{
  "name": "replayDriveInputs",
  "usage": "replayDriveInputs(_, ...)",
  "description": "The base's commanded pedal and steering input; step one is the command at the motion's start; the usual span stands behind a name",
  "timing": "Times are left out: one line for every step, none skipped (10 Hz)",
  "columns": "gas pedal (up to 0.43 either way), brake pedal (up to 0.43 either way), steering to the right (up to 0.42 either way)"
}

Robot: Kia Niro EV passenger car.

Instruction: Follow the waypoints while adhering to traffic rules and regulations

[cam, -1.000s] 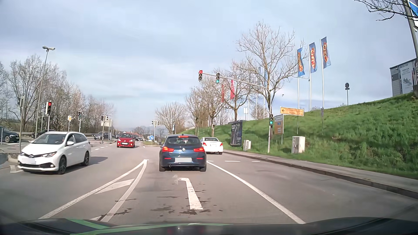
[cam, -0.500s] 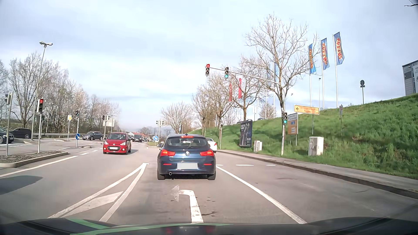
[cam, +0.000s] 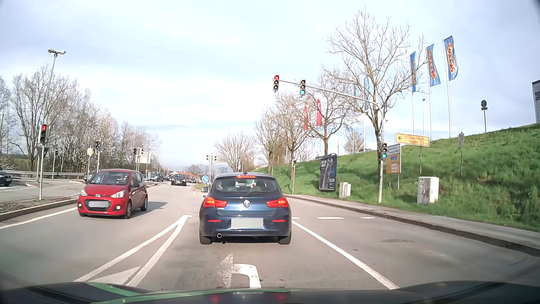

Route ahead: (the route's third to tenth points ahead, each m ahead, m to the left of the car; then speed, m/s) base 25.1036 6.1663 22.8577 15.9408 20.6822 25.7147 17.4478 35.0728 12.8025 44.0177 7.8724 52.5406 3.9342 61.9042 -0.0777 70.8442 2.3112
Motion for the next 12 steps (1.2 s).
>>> replayDriveInputs(0.0,0.25,-0.068)
replayDriveInputs(0.0,0.25,-0.071)
replayDriveInputs(0.0,0.25,-0.072)
replayDriveInputs(0.0,0.25,-0.072)
replayDriveInputs(0.0,0.25,-0.073)
replayDriveInputs(0.0,0.25,-0.073)
replayDriveInputs(0.0,0.25,-0.073)
replayDriveInputs(0.0,0.25,-0.073)
replayDriveInputs(0.0,0.25,-0.073)
replayDriveInputs(0.0,0.25,-0.074)
replayDriveInputs(0.0,0.244,-0.074)
replayDriveInputs(0.0,0.244,-0.075)
